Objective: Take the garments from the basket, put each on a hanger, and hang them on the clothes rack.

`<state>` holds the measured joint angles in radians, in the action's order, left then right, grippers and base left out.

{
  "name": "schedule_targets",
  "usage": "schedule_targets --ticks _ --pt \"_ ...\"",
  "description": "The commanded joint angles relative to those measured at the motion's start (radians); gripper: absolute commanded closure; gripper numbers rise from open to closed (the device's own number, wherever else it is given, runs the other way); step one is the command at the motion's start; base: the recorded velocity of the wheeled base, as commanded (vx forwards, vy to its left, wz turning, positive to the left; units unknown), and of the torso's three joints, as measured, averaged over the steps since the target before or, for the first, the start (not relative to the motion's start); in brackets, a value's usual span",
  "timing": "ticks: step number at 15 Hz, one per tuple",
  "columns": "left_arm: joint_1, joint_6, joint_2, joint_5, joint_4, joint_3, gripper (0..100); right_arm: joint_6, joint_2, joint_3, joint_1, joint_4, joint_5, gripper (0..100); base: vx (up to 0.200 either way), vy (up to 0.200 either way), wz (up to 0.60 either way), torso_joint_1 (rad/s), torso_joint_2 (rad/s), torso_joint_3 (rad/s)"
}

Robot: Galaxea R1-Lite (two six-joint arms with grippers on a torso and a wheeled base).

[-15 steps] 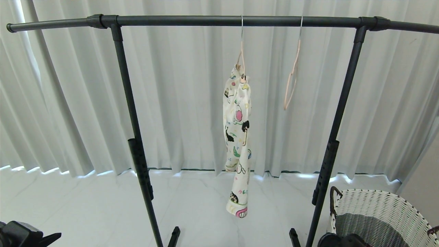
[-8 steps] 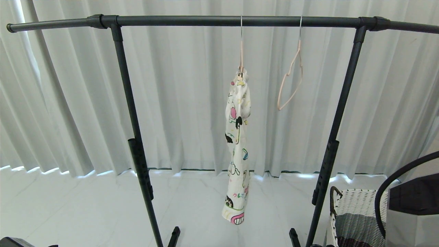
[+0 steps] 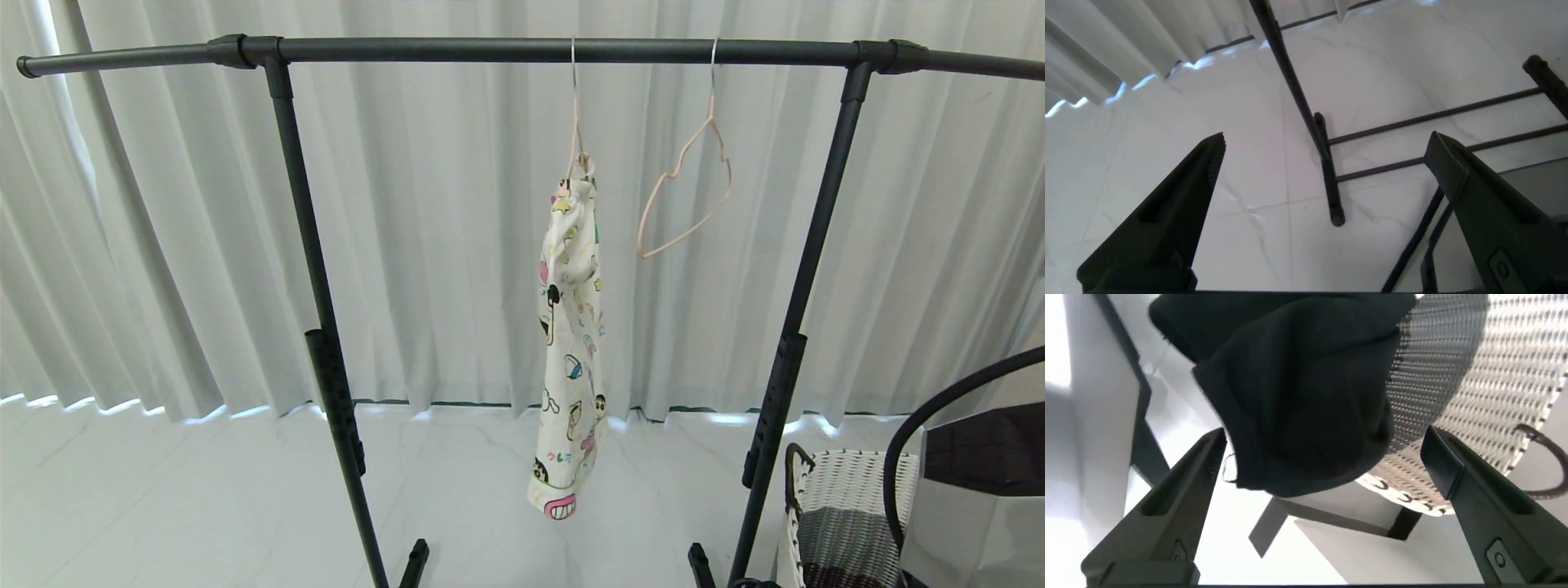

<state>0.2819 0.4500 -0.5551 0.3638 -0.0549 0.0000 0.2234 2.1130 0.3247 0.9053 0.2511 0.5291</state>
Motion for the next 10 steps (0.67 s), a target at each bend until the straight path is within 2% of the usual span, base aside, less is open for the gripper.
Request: schedule_targets --ticks 1,6,8,10 --pt "0.0 -0.001 0.014 0.0 0.0 0.0 0 0.004 -0.002 0.001 0.0 -0.001 0.003 100 0.0 0.0 0.0 0.0 0.0 0.0" --pt "0.0 -0.001 0.014 0.0 0.0 -0.003 0 0.02 0.001 0.008 0.001 -0.038 0.011 100 0.0 0.0 0.0 0.0 0.0 0.0" --pt "0.0 -0.001 0.012 0.0 0.0 -0.009 0 0.025 -0.044 0.001 0.004 -0.087 0.058 100 0.0 0.0 0.0 0.0 0.0 0.0" --pt "-0.001 0.003 -0.014 0.006 0.0 -0.021 0 0.044 -0.255 0.053 -0.016 -0.377 0.048 100 0.0 0.0 0.0 0.0 0.0 0.0"
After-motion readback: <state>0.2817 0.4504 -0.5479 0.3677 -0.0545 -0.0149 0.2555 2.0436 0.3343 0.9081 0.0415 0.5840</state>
